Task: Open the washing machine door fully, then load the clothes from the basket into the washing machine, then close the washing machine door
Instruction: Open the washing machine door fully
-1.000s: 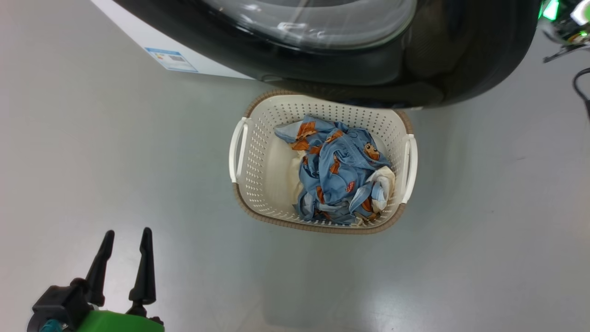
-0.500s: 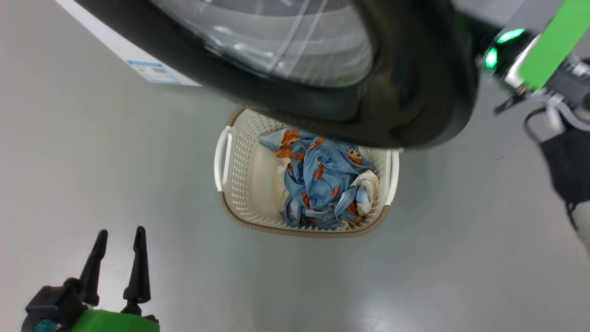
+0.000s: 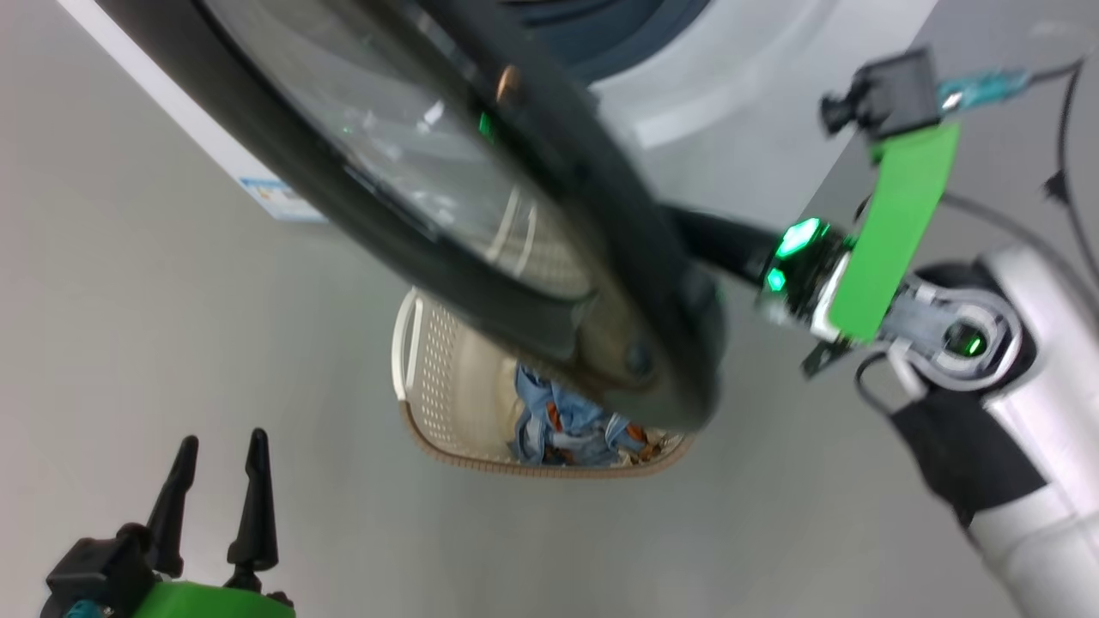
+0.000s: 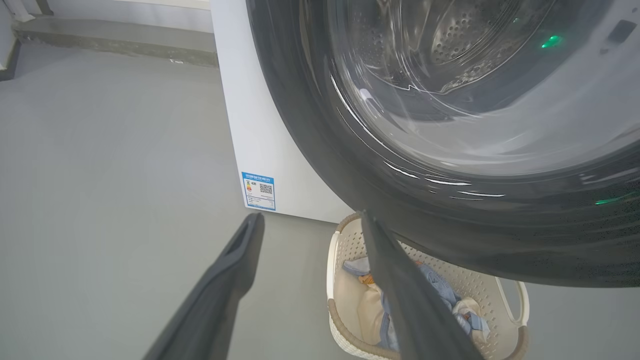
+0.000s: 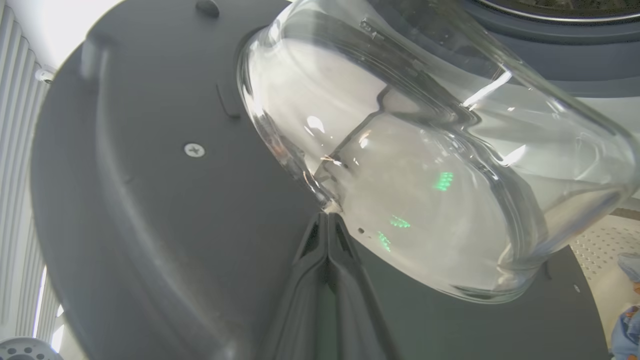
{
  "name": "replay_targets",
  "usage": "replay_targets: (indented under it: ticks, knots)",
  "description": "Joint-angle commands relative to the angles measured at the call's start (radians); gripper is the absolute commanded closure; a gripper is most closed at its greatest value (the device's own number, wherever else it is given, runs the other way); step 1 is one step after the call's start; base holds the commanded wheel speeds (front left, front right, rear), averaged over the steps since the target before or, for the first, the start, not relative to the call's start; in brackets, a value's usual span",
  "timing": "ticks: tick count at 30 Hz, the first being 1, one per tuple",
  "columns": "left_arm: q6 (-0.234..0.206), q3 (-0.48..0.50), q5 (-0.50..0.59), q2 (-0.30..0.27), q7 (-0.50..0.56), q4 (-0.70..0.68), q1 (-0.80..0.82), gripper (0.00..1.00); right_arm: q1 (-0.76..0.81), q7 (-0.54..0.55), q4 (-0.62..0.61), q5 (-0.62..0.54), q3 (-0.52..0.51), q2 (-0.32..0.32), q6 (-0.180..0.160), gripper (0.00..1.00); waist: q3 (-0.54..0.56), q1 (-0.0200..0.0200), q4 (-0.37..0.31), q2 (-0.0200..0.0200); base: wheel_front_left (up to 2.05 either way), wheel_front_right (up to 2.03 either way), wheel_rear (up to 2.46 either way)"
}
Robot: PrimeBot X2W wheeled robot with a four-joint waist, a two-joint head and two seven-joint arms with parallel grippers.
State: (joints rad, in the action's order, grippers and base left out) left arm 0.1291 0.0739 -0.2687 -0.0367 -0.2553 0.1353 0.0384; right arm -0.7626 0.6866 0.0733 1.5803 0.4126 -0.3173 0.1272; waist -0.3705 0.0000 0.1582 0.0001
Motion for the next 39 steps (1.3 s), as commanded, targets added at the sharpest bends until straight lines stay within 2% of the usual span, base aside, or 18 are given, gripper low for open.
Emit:
replay_targets:
  ticks: [1,9,16,26,39]
  knots:
    - [0.002,0.038,-0.003,-0.014,-0.006,-0.015,-0.015,0.00,0.031,0.008,-0.040,0.012,0.017,0.022,0.003,1.00,0.040,0.0000,-0.007,-0.0001,0.00,0.00,0.00]
    - [0.002,0.034,-0.024,-0.014,-0.006,-0.005,-0.052,0.00,0.192,0.004,-0.095,0.004,0.097,0.086,0.003,1.00,0.138,0.0000,0.008,-0.0001,0.00,0.00,0.00]
    - [0.002,0.020,-0.032,-0.014,-0.006,0.002,-0.067,0.00,0.260,-0.039,-0.071,-0.027,0.162,0.153,0.003,1.00,0.192,0.0000,0.040,-0.0001,0.00,0.00,0.00]
    - [0.002,-0.015,-0.051,-0.014,-0.006,0.004,-0.077,0.00,0.295,-0.153,0.015,-0.056,0.243,0.220,0.003,1.00,0.259,0.0000,0.112,-0.0001,0.00,0.00,0.00]
    - [0.002,-0.048,-0.060,-0.014,-0.006,-0.004,-0.086,0.00,0.290,-0.329,0.118,-0.049,0.357,0.261,0.003,1.00,0.305,0.0000,0.164,-0.0001,0.00,0.00,0.00]
